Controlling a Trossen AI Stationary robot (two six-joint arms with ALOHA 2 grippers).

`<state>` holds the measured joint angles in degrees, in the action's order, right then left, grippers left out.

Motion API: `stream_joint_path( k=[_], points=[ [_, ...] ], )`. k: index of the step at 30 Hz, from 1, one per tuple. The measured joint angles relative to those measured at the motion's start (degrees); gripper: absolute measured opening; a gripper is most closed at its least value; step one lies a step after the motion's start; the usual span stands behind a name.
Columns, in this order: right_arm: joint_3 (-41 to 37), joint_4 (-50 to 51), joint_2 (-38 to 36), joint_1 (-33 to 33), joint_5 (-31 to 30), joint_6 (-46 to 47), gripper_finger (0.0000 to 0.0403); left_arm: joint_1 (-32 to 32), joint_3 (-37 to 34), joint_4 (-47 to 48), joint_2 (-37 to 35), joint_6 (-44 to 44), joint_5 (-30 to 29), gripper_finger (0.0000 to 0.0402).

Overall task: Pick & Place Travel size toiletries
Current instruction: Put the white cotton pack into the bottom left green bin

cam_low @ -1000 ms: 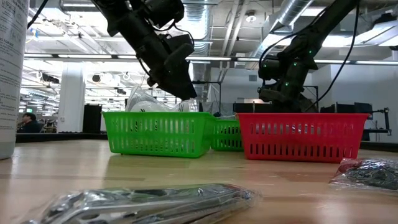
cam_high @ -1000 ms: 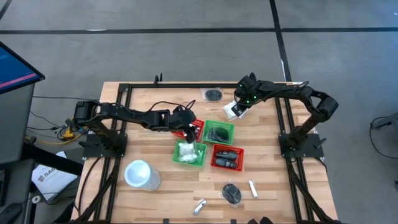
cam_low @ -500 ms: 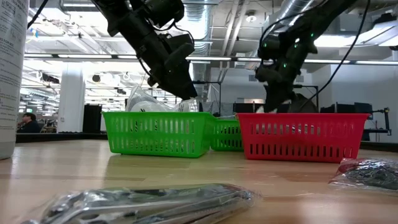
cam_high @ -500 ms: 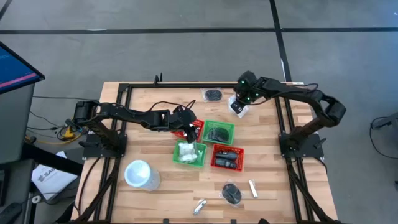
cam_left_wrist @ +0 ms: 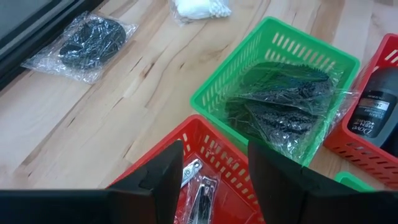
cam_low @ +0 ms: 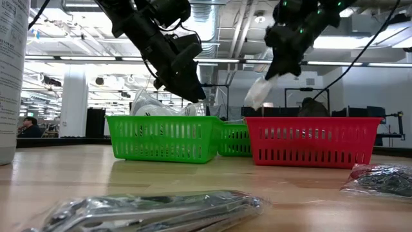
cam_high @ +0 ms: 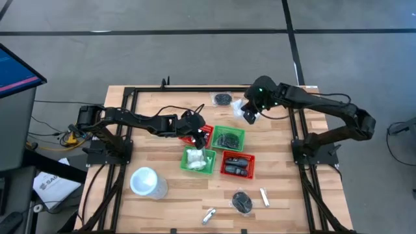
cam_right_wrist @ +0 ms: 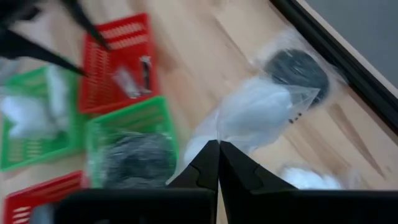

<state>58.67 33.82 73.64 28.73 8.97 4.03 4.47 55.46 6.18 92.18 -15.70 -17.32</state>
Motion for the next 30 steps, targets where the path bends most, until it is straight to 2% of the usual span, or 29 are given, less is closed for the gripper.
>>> stream_joint_path(
  k=[12,17,25,30],
  points=[
    [0.00,-4.58,-3.77,-10.54,-0.02,0.02,0.0000,-0.30,0.00,-2.18,0.00,0.28,0.03,0.0171],
    [0.06,-6.87,-4.08,-13.80,-0.48,-0.14,0.0000,-0.81,0.00,-6.06,0.00,1.64,0.63,0.0171],
    [0.04,-9.86,-4.08,-16.88,-1.56,-1.66,0.0000,-0.83,0.00,-16.47,0.00,4.04,8.72,0.0171],
    [0.04,-10.24,-4.67,-18.28,-1.57,-2.59,0.0000,-0.55,0.00,-19.34,0.00,4.33,13.24,0.0171]
  ],
)
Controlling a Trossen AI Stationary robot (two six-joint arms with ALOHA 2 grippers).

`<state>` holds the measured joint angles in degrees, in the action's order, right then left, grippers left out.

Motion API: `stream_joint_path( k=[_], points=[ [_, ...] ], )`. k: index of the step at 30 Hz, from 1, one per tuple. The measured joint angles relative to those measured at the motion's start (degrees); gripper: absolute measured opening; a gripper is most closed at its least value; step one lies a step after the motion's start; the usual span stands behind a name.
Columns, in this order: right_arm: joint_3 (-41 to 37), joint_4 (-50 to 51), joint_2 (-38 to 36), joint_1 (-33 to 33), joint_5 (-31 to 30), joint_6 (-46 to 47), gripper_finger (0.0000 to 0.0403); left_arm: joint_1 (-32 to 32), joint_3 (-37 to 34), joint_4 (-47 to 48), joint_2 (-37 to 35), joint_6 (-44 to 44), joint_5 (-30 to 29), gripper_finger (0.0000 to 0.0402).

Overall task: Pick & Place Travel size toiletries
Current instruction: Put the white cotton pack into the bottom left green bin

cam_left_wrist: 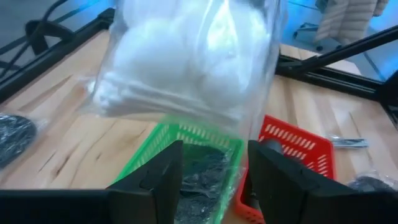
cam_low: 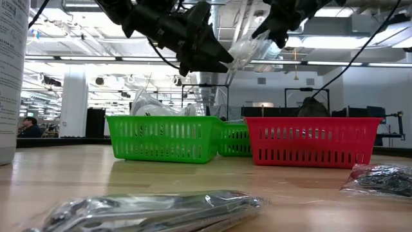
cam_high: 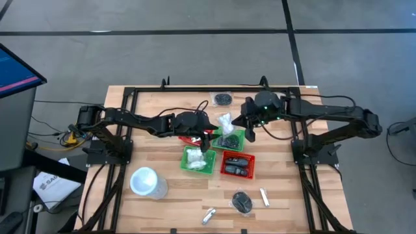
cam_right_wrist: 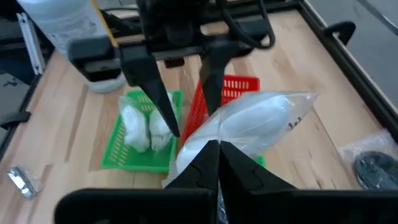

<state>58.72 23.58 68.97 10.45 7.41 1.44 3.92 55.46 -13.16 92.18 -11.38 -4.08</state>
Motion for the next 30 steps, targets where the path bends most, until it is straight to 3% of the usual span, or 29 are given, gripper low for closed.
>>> stream_joint_path(
  k=[7,15,30],
  points=[
    [-0.02,-0.14,-3.57,-1.96,0.00,-0.55,0.0000,0.68,0.00,-1.91,0.02,-0.88,0.83,0.0171],
    [-0.02,0.02,-7.59,-5.46,0.01,-0.57,0.0000,2.22,0.00,-12.64,0.02,-2.35,12.71,0.0171],
    [-0.02,-0.39,-11.66,-12.19,-4.58,-2.04,0.0000,3.23,0.00,-26.47,0.02,-5.62,17.60,0.0171]
  ],
)
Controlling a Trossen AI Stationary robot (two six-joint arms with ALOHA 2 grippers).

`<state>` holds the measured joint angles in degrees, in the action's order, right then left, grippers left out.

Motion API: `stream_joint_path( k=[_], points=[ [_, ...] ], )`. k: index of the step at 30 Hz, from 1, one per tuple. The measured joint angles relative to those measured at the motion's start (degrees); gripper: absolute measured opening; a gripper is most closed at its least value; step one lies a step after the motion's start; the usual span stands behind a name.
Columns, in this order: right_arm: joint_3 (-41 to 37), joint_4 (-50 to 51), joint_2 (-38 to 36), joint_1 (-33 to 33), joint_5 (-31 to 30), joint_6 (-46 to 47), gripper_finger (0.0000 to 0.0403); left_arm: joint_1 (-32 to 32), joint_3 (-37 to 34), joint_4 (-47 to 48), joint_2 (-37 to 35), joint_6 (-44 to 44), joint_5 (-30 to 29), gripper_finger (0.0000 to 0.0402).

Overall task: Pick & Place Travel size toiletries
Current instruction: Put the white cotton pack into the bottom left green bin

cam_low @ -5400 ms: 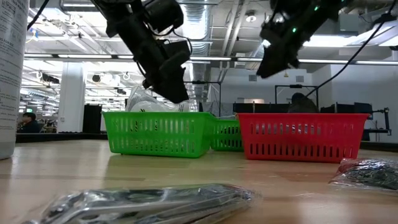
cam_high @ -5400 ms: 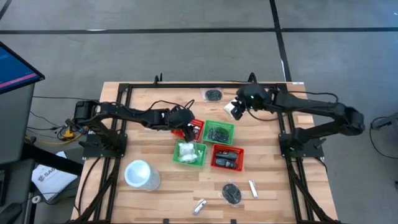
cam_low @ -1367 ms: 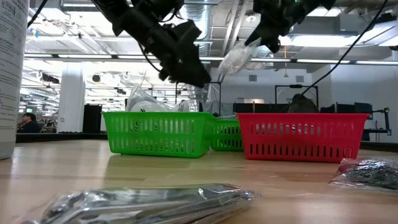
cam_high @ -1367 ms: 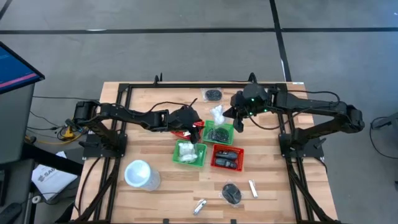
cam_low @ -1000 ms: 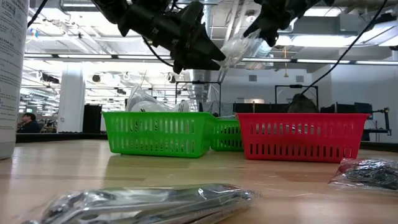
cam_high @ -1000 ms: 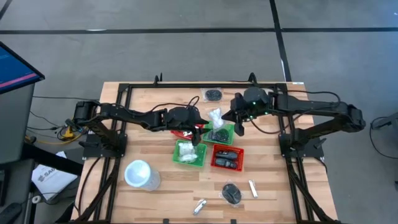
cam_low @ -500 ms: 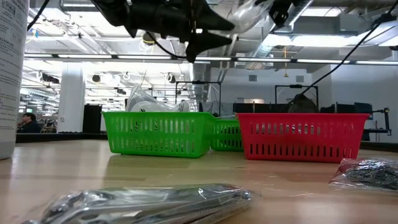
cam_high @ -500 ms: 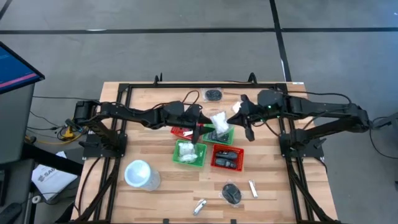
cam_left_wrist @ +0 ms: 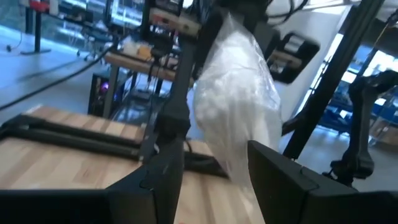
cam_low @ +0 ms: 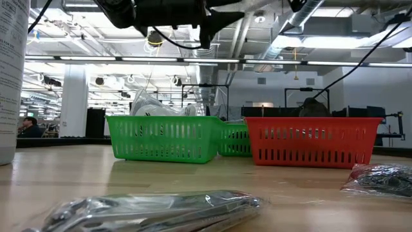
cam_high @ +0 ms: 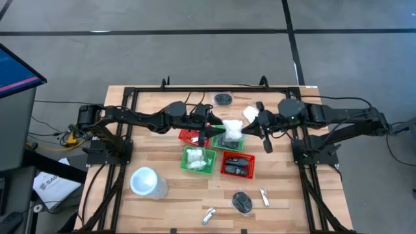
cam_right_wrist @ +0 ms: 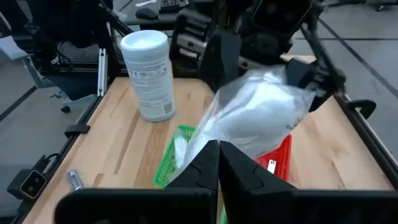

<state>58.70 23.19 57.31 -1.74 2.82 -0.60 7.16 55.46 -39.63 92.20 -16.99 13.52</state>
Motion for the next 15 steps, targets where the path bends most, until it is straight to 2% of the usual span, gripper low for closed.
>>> stream_joint_path(
  k=[9,15],
  points=[
    [0.00,1.11,-0.24,-0.01,-2.92,-0.04,0.0000,-0.11,0.00,-2.83,0.00,-0.02,5.63,0.0169],
    [0.00,1.47,-0.43,-0.02,-2.94,-0.02,0.0000,-0.11,0.00,-3.06,0.00,-0.02,6.01,0.0159]
  ],
)
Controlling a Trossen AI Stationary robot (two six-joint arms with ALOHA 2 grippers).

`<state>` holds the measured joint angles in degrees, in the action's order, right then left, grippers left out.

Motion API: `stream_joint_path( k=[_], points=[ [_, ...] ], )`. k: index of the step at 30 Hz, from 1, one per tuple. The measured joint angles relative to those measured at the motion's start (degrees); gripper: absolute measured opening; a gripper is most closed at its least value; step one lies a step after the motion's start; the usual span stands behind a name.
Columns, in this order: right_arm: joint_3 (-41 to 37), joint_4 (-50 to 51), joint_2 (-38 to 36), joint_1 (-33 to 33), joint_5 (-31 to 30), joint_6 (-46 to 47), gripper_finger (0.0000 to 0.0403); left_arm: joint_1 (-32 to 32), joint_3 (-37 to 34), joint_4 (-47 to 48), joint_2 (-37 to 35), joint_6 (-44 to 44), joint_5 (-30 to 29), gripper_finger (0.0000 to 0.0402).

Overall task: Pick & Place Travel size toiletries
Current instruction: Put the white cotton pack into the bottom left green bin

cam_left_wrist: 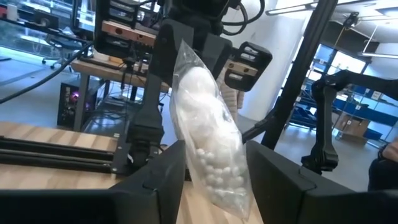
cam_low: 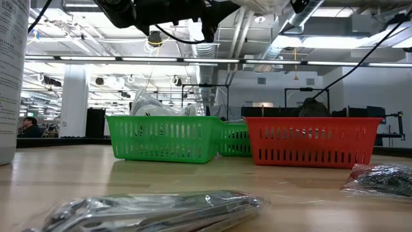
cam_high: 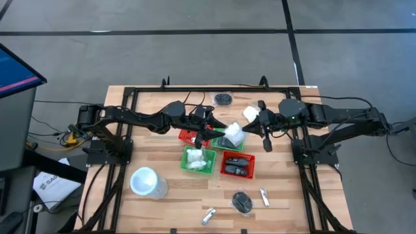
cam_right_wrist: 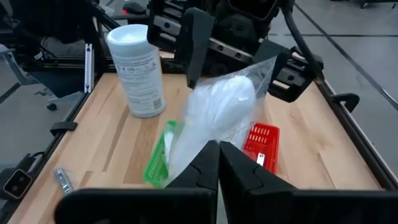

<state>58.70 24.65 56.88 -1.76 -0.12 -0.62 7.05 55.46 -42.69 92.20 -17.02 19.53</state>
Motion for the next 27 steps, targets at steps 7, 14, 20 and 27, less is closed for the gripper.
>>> stream_joint_path(
  k=[7,14,20,27],
  points=[
    [-0.02,-0.50,0.59,0.67,0.00,0.02,0.0000,0.00,0.00,-0.27,0.00,0.02,0.04,0.0143],
    [-0.02,-0.93,0.57,1.59,0.00,0.04,0.0000,0.00,0.00,0.25,0.00,0.12,0.11,0.0100],
    [-0.02,-0.87,0.57,1.44,0.07,0.17,0.0000,0.00,0.00,0.42,0.00,0.52,0.03,0.0013],
    [-0.02,-0.52,0.59,1.46,0.07,0.17,0.0000,0.00,0.00,0.67,0.00,0.57,0.00,0.0001]
  ],
)
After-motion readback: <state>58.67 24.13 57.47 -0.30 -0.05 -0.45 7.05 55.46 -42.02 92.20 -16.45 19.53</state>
